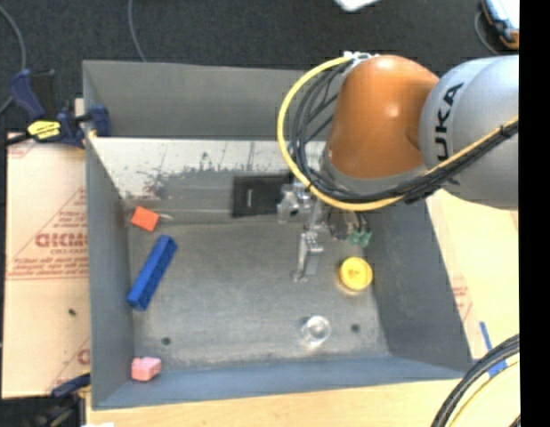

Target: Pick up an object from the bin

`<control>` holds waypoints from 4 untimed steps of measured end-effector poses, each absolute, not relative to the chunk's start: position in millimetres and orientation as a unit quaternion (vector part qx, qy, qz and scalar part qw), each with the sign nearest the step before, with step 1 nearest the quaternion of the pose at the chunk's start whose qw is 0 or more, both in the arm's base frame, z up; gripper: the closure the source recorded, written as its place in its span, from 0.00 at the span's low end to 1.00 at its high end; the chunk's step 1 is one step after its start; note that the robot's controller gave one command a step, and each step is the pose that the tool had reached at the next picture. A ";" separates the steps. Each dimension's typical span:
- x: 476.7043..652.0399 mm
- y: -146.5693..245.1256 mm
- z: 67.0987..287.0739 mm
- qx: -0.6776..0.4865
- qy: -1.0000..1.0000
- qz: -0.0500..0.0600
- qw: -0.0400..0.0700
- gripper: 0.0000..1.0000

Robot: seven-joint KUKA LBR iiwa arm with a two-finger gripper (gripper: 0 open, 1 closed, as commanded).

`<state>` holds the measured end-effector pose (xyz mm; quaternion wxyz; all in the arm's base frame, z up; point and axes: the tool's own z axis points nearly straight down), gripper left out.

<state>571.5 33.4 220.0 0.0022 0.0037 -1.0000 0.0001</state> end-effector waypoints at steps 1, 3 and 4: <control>573.0 33.4 224.8 0.003 -1.000 0.000 -0.002 0.00; 584.1 -9.0 172.1 0.067 -0.998 0.000 -0.002 0.00; 570.4 -7.0 131.8 -0.073 -0.997 0.000 -0.002 0.00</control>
Offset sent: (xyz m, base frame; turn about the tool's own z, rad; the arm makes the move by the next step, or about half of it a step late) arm 0.0249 -0.0258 -0.0448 0.2080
